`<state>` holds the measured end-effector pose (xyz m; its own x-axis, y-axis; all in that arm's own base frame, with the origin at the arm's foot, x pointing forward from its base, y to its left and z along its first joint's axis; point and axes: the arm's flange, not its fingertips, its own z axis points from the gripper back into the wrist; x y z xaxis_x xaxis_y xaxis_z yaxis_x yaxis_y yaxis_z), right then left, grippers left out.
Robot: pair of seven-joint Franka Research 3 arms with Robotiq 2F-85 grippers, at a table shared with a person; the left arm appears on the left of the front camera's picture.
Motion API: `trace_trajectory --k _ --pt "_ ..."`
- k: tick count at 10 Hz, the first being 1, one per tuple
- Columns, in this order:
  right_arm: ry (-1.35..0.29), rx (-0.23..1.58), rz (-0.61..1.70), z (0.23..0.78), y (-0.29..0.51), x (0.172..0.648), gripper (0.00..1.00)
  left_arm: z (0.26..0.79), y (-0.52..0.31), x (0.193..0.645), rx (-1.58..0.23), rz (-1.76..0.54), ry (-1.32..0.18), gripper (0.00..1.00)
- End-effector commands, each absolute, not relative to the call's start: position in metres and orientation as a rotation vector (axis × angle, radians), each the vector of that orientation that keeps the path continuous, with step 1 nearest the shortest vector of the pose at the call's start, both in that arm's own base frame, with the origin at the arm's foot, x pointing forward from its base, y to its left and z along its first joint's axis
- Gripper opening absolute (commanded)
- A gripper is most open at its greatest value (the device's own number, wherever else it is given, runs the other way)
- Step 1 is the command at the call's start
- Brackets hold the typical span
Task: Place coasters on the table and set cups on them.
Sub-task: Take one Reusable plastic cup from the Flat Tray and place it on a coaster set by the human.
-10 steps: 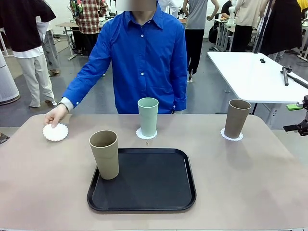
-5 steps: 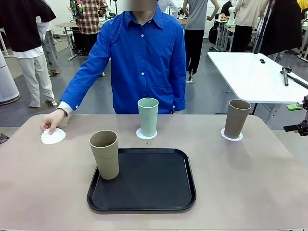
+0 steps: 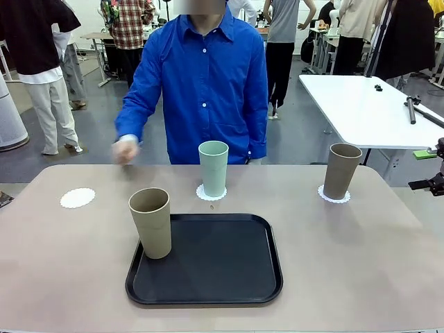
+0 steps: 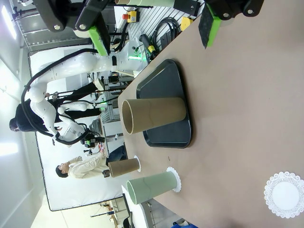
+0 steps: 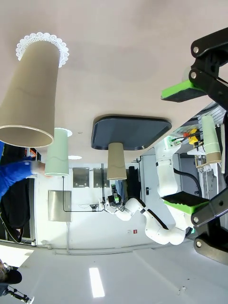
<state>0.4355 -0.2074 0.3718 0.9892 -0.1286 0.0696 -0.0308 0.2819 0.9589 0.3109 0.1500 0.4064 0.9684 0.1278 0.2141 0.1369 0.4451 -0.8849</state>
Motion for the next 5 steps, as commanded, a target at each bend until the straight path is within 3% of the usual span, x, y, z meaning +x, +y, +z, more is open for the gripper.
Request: trace_trajectory --k 1,3,5 --pt "-0.141 1.288 -0.064 0.372 -0.207 0.435 1.00 0.407 0.151 0.310 -1.129 -0.010 -0.279 1.00" --pt "-0.141 1.288 -0.064 0.372 -0.207 0.435 1.00 0.417 0.149 0.332 -1.060 -0.105 -0.270 1.00" --pt "-0.141 1.288 -0.064 0.372 -0.207 0.435 1.00 0.444 0.129 0.372 -0.854 -0.316 -0.359 1.00"
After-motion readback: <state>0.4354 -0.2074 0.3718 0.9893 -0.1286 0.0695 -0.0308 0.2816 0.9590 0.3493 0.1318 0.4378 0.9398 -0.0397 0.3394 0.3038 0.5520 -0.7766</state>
